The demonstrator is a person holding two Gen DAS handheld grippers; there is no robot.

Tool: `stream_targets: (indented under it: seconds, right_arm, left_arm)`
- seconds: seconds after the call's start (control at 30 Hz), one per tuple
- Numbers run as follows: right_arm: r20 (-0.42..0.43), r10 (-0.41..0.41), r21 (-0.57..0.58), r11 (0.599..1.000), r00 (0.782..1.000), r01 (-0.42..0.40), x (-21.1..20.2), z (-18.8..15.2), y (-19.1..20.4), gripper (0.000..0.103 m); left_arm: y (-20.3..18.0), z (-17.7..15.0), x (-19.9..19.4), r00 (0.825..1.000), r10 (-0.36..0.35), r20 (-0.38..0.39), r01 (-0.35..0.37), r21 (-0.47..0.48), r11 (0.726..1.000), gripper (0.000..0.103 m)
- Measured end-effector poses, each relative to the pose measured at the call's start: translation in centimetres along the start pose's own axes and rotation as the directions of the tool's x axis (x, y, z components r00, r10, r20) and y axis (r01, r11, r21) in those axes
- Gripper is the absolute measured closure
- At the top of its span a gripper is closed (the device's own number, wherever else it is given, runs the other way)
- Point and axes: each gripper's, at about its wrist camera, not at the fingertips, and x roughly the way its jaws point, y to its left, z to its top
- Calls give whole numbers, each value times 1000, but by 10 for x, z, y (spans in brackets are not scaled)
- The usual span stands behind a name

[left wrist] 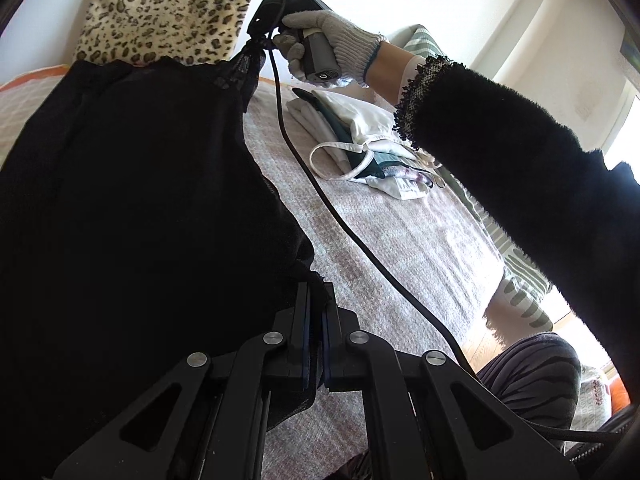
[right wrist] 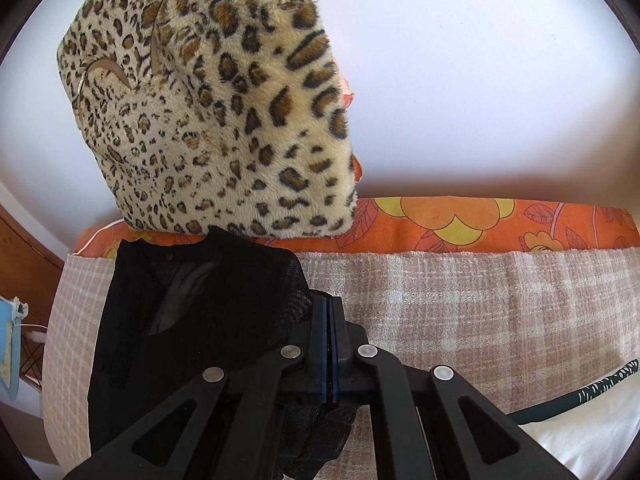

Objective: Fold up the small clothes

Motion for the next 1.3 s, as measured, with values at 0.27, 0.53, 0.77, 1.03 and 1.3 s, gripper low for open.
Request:
stream_targets:
  seconds: [0.27, 0.53, 0.77, 1.03, 1.3]
  right_arm:
    - [6, -29, -77, 997, 1000, 29, -7, 15, 56, 103]
    - [4, -52, -157, 986, 999, 52, 2, 17, 123, 103]
    - [-7, -69, -214, 975, 998, 66, 20, 15, 171, 103]
    - [-3, -72, -247, 967, 997, 69, 34, 14, 210, 103]
    - [-26, -95, -289, 954, 995, 84, 56, 6, 237, 103]
  left_arm:
    - [25, -11, -23, 998, 21, 51, -17, -89, 996, 100]
    - [43, -27, -40, 994, 52, 93, -38, -143, 989, 100]
    - [59, -40, -47, 992, 76, 104, -56, -185, 981, 100]
    - [66, -46, -58, 987, 102, 125, -77, -194, 978, 100]
    - [72, -49, -60, 984, 123, 126, -94, -216, 972, 100]
